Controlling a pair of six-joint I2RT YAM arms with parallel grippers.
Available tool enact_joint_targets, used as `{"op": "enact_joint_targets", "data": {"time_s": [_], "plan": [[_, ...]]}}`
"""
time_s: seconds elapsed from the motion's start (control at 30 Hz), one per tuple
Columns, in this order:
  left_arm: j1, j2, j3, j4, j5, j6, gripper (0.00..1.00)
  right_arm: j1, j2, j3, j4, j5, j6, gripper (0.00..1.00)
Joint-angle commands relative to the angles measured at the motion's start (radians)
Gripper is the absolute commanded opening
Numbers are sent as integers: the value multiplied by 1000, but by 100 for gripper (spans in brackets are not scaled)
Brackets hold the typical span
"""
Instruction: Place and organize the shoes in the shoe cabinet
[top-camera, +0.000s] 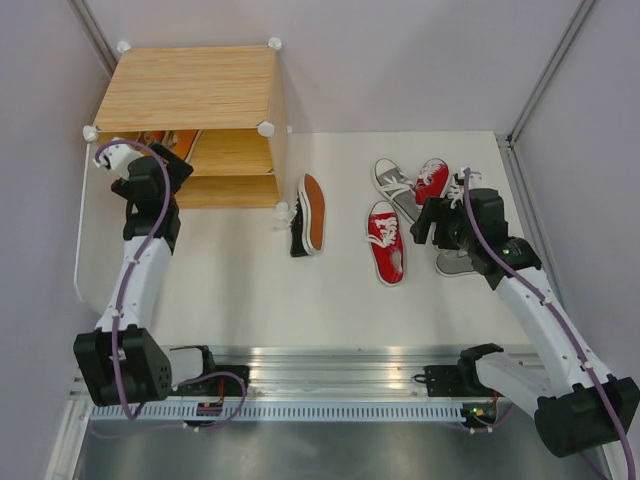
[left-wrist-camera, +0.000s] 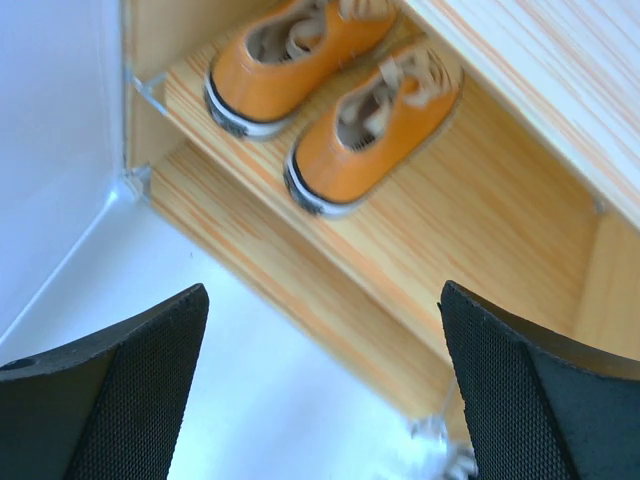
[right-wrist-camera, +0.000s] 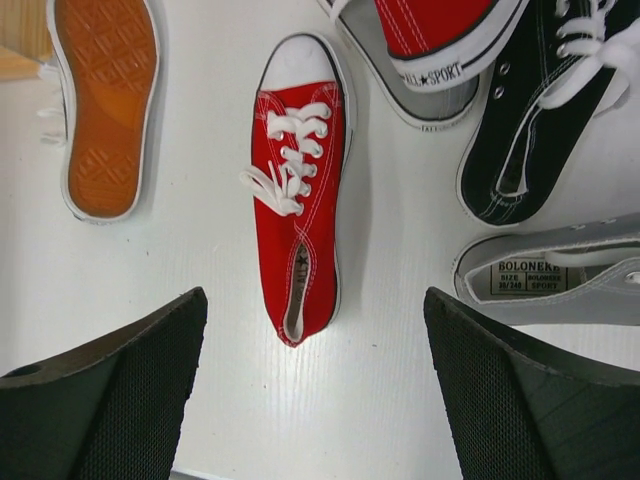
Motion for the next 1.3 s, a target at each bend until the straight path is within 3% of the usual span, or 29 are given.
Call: {"op": "enact_joint_targets", "data": {"time_s": [0.0, 0.23, 0.4, 0.7, 1.0, 1.27], "plan": [[-2, -94, -5, -184, 168, 70, 100, 2, -17, 71, -75, 28, 23, 93], [-79, -212, -32, -360, 297, 137, 100, 2, -86, 68, -164, 87, 69, 98], [-83, -255, -23, -440, 486, 125, 100, 2, -181, 76, -236, 93, 83, 98], [-115, -330, -57, -486, 560, 115, 100, 2, -340, 61, -296, 40, 84, 98], [-270, -306, -97, -520, 476, 31, 100, 19, -409, -1, -322, -83, 96, 98], [-425, -234, -52, -534, 345, -27, 100, 80, -400, 31, -326, -14, 57, 98]]}}
